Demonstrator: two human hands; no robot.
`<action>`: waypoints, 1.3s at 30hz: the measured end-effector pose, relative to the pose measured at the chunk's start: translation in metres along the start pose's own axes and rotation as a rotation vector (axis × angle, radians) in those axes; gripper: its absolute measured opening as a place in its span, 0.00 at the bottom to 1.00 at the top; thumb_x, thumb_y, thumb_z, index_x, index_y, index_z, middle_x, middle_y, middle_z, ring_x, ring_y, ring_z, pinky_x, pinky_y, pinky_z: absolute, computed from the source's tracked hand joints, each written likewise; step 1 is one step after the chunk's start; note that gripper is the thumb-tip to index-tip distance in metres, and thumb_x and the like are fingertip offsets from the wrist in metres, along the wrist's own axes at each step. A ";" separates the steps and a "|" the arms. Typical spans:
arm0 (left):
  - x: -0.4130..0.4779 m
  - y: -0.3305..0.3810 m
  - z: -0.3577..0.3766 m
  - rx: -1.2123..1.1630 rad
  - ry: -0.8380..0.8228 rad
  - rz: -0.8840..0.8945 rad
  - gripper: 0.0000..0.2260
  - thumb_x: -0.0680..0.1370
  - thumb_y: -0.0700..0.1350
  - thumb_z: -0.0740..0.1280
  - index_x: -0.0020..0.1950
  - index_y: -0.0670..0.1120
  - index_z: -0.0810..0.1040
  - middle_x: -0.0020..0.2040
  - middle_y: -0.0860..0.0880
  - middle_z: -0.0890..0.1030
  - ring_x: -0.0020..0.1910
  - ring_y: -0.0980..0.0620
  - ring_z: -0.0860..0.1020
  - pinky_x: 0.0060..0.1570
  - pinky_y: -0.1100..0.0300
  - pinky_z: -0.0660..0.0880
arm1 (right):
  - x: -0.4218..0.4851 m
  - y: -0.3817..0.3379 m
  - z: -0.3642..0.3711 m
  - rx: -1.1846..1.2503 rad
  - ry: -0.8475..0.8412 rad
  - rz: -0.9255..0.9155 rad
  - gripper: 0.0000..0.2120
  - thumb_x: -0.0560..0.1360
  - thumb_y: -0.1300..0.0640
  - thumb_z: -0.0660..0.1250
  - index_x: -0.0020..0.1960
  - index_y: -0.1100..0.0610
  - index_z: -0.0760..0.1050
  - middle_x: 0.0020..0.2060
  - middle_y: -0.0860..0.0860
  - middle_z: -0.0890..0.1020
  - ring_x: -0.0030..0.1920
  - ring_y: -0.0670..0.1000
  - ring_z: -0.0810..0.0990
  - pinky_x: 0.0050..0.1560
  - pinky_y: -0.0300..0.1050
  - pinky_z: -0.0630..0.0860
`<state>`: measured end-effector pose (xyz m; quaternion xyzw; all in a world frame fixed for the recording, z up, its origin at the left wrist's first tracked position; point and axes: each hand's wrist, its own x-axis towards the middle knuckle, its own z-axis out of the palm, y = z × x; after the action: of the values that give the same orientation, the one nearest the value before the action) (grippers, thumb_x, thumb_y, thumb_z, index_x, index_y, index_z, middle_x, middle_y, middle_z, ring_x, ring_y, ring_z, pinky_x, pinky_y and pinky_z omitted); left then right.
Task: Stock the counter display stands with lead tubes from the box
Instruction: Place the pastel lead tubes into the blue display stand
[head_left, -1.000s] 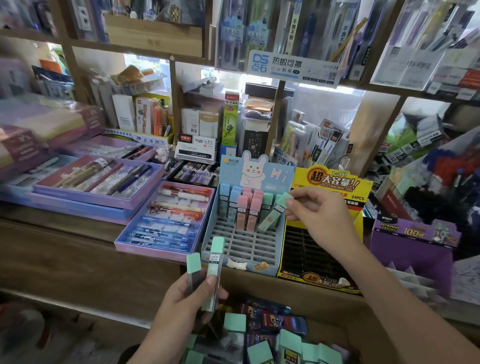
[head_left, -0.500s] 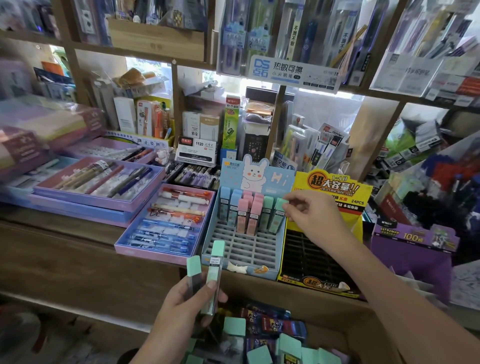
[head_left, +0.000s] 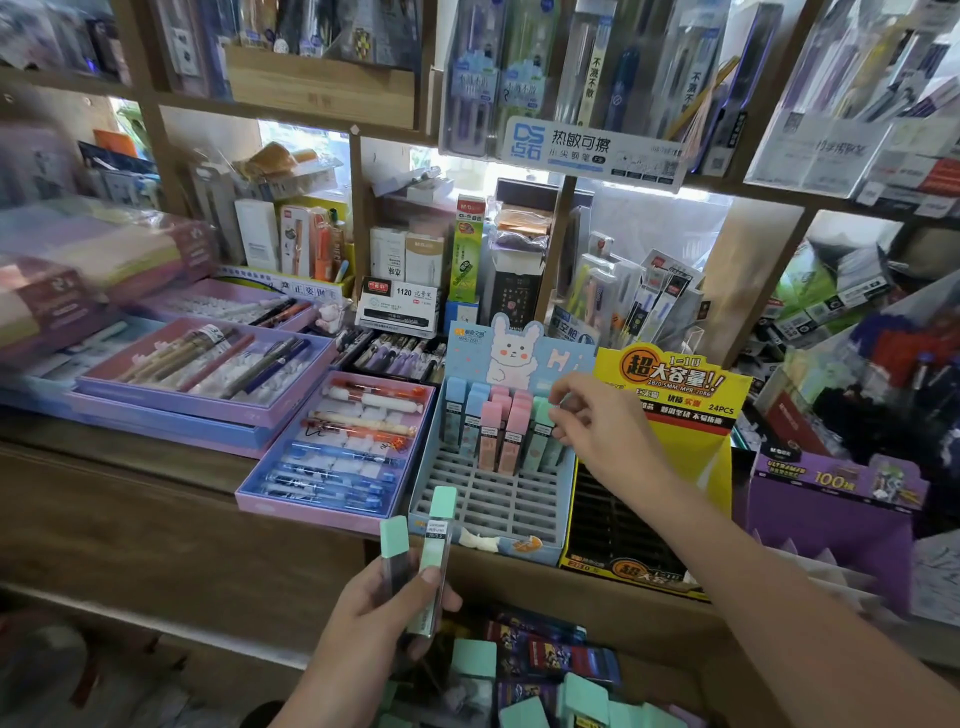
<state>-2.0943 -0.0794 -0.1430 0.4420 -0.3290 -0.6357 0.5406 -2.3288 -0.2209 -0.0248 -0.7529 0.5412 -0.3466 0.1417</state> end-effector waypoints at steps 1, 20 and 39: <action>0.000 0.000 -0.001 0.003 -0.002 -0.003 0.21 0.65 0.56 0.79 0.53 0.48 0.86 0.46 0.35 0.85 0.33 0.47 0.76 0.29 0.55 0.71 | 0.000 0.000 0.002 -0.012 -0.007 0.005 0.08 0.80 0.62 0.69 0.49 0.50 0.78 0.39 0.47 0.82 0.39 0.49 0.86 0.44 0.57 0.85; -0.005 0.001 0.003 0.026 -0.022 0.019 0.19 0.67 0.53 0.82 0.54 0.49 0.86 0.46 0.38 0.85 0.36 0.46 0.75 0.32 0.56 0.71 | -0.037 -0.026 0.006 0.339 -0.057 0.125 0.09 0.79 0.65 0.71 0.49 0.51 0.83 0.37 0.51 0.85 0.35 0.48 0.86 0.33 0.41 0.82; 0.003 -0.007 -0.003 0.016 -0.046 -0.008 0.22 0.67 0.56 0.78 0.58 0.47 0.86 0.48 0.41 0.85 0.37 0.50 0.79 0.32 0.59 0.73 | -0.064 -0.032 0.003 0.616 -0.184 0.200 0.09 0.75 0.64 0.76 0.54 0.58 0.82 0.39 0.57 0.86 0.36 0.56 0.87 0.35 0.43 0.83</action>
<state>-2.0946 -0.0812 -0.1513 0.4327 -0.3449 -0.6452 0.5268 -2.3152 -0.1512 -0.0319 -0.6459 0.4672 -0.4088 0.4443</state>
